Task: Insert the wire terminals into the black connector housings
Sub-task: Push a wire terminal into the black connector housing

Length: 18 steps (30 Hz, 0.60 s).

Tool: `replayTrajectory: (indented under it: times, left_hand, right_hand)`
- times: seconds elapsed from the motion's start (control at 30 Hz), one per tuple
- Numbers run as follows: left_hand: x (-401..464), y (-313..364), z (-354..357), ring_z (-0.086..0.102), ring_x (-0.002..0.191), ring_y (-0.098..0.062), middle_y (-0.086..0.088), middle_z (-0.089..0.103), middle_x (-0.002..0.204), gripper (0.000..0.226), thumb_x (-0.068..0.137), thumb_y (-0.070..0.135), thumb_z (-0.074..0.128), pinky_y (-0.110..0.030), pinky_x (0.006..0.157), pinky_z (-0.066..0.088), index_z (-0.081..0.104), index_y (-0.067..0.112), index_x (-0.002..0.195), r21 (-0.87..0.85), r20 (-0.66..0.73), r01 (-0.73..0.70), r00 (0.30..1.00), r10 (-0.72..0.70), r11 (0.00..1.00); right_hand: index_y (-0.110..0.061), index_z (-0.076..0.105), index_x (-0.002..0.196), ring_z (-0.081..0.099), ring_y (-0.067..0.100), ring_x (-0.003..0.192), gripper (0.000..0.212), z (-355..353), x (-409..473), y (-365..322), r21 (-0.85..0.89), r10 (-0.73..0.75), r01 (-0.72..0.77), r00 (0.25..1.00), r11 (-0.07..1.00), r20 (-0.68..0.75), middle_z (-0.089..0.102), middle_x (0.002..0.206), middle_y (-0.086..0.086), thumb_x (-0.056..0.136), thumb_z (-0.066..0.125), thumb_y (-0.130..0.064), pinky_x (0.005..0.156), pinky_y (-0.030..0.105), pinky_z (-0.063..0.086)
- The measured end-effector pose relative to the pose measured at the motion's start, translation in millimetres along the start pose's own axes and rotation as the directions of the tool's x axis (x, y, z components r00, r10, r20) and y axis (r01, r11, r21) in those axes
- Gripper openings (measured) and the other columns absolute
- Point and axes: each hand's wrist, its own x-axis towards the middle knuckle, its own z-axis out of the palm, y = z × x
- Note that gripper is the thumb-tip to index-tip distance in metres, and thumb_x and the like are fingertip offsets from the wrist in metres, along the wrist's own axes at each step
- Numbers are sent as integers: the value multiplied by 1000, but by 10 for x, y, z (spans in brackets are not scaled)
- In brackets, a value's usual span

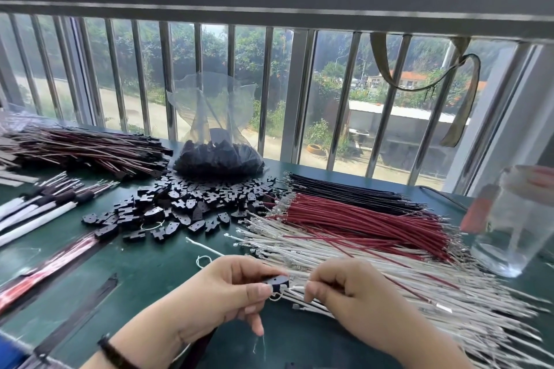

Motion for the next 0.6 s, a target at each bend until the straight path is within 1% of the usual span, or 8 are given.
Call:
replayTrajectory:
  times: [0.13, 0.33, 0.47, 0.57, 0.6]
  left_hand:
    - [-8, 4, -7, 44, 51, -9, 1, 50, 57, 31, 72, 10, 71, -31, 56, 56, 71, 1, 102, 7, 45, 30, 999, -30, 1000]
    - [-16, 7, -3, 45, 49, -8, 1, 52, 55, 23, 78, 1, 63, -31, 55, 56, 71, 0, 99, -33, 55, 46, 998, -44, 998]
    - [-22, 5, -33, 45, 49, -9, -1, 52, 58, 34, 70, 10, 76, -33, 54, 56, 69, -5, 100, -58, 51, 58, 997, -55, 997]
    - [-24, 3, -39, 44, 48, -9, -2, 52, 59, 40, 70, 11, 79, -33, 54, 57, 67, -8, 103, -102, 77, 62, 996, -54, 993]
    - [-22, 0, -43, 44, 48, -8, -2, 52, 60, 43, 68, 12, 81, -33, 54, 57, 67, -8, 103, -121, 79, 64, 995, -55, 991]
  right_hand:
    - [-41, 64, 68, 44, 2, 54, 20, -13, 1, -8, 45, 9, -11, 999, 999, 48, 53, 60, -10, 87, 59, -37, 55, 19, 36]
    - [-42, 64, 67, 40, 2, 51, 24, -26, -7, -6, 110, 4, -12, 998, 994, 69, 50, 56, -10, 88, 59, -34, 54, 21, 34]
    - [-38, 66, 73, 42, 3, 52, 17, -36, -15, 32, 119, 18, -22, 999, 993, 42, 51, 58, -6, 89, 59, -37, 56, 26, 38]
    - [-41, 66, 74, 51, 13, 58, 15, -23, -9, 27, 74, 7, -9, 1000, 997, 25, 61, 70, 4, 87, 59, -39, 61, 31, 45]
    - [-42, 65, 74, 53, 14, 60, 14, -19, -7, 26, 67, 1, -2, 1000, 998, 20, 62, 73, 5, 87, 59, -40, 62, 33, 47]
